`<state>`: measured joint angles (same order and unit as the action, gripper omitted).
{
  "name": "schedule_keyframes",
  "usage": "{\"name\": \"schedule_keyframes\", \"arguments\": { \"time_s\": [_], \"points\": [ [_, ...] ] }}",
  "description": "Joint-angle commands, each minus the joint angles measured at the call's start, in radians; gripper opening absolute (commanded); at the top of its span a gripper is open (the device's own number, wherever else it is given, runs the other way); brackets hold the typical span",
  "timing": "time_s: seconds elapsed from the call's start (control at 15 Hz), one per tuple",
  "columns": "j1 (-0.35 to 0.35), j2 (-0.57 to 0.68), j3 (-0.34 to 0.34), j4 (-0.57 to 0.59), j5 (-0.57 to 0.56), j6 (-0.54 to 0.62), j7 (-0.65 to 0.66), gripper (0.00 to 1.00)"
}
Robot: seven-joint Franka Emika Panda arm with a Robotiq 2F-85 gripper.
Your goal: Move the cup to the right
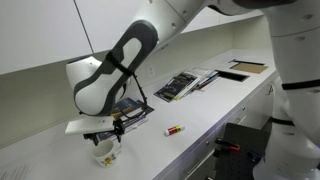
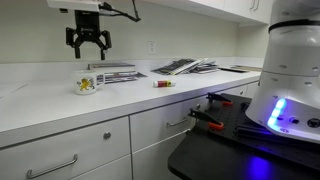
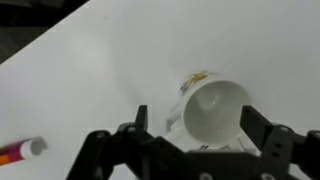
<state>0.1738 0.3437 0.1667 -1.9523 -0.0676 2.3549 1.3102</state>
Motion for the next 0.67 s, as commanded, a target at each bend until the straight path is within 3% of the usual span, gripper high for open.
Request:
{"name": "schedule_keyframes", "arguments": {
  "time_s": [0.0, 0.13, 0.2, 0.4, 0.6],
  "points": [
    [0.084, 0.110, -0.078, 0.142, 0.004, -0.087, 0.096, 0.98],
    [0.109, 0.163, -0.102, 0.189, 0.009, -0.110, 0.111, 0.93],
    [0.123, 0.190, -0.118, 0.213, -0.002, -0.130, 0.120, 0.73],
    [0.141, 0.257, -0.143, 0.272, 0.002, -0.183, 0.123, 0.59],
    [0.155, 0.310, -0.160, 0.317, -0.010, -0.204, 0.106, 0.35]
  ]
}}
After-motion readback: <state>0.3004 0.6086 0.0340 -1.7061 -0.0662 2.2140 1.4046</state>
